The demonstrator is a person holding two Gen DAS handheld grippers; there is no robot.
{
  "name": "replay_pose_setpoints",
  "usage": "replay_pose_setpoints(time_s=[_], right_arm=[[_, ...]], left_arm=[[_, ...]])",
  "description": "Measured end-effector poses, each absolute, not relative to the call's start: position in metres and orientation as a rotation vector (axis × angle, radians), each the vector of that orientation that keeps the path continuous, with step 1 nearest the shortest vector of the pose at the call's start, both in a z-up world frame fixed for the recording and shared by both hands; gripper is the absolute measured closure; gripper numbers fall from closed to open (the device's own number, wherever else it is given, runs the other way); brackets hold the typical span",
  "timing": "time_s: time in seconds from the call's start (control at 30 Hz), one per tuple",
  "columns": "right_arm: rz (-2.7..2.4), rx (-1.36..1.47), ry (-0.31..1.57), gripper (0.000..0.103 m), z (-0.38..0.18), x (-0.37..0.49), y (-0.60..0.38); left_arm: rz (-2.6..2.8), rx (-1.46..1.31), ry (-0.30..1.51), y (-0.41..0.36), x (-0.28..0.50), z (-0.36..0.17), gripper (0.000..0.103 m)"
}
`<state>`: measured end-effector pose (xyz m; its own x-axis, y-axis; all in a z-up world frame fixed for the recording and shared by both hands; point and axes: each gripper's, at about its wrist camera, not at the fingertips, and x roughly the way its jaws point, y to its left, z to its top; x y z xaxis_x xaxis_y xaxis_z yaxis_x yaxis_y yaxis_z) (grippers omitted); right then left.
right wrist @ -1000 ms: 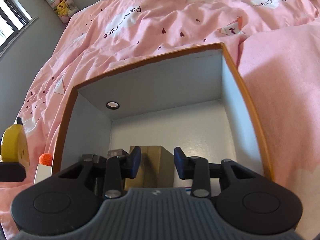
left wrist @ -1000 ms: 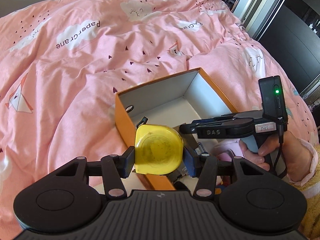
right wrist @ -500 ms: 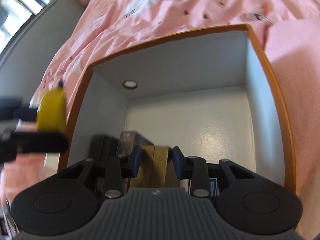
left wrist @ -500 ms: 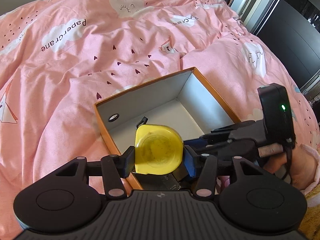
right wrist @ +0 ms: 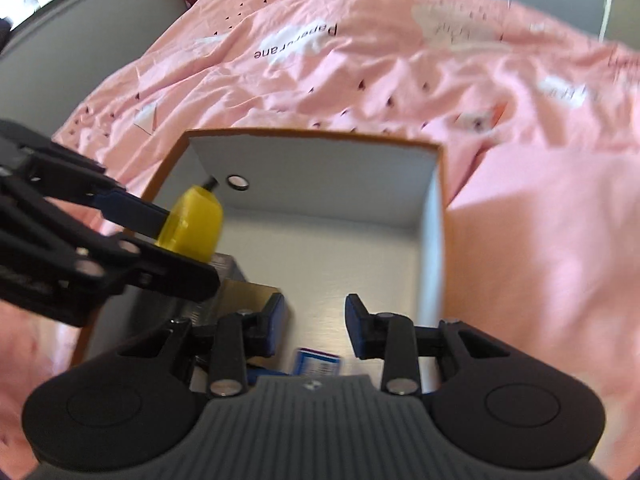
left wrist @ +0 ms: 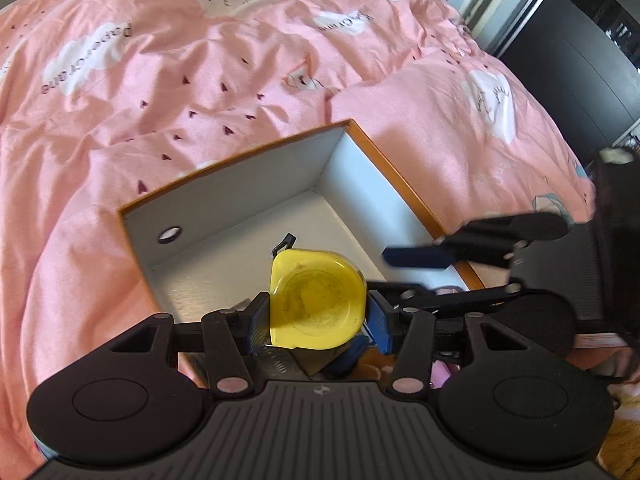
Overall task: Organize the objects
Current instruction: 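Open the right tool to release the brown box and withdraw it, then lower the yellow tape measure into the orange box and open the left tool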
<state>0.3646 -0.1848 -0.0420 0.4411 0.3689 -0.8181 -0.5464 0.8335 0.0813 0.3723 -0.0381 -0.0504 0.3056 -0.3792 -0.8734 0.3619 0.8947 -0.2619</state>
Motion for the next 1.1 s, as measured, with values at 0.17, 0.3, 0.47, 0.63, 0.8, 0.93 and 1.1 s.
replay_pose_setpoints(time_s=[0.17, 0.3, 0.47, 0.63, 0.8, 0.93, 1.1], right_arm=[[0.618, -0.405, 0.898, 0.067, -0.028, 0.357, -0.196], [0.622, -0.507, 0.881, 0.069, -0.027, 0.354, -0.205], [0.598, -0.475, 0.856, 0.069, -0.023, 0.358, -0.22], [0.528, -0.425, 0.866, 0.068, -0.026, 0.365, -0.231], [0.494, -0.367, 0.882, 0.068, -0.031, 0.372, -0.233], [0.498, -0.337, 0.894, 0.068, -0.032, 0.37, -0.235], [0.5, -0.343, 0.909, 0.068, -0.036, 0.366, -0.236]], left_arm=[[-0.58, 0.092, 1.209, -0.074, 0.386, -0.064, 0.045], [-0.637, 0.225, 1.238, -0.099, 0.397, -0.079, 0.045], [-0.725, 0.367, 1.225, -0.116, 0.397, -0.094, 0.044], [-0.801, 0.511, 1.248, -0.131, 0.393, -0.111, 0.044], [-0.811, 0.645, 1.267, -0.147, 0.385, -0.131, 0.044], [-0.805, 0.691, 1.276, -0.153, 0.379, -0.142, 0.044], [-0.791, 0.668, 1.271, -0.152, 0.375, -0.141, 0.042]])
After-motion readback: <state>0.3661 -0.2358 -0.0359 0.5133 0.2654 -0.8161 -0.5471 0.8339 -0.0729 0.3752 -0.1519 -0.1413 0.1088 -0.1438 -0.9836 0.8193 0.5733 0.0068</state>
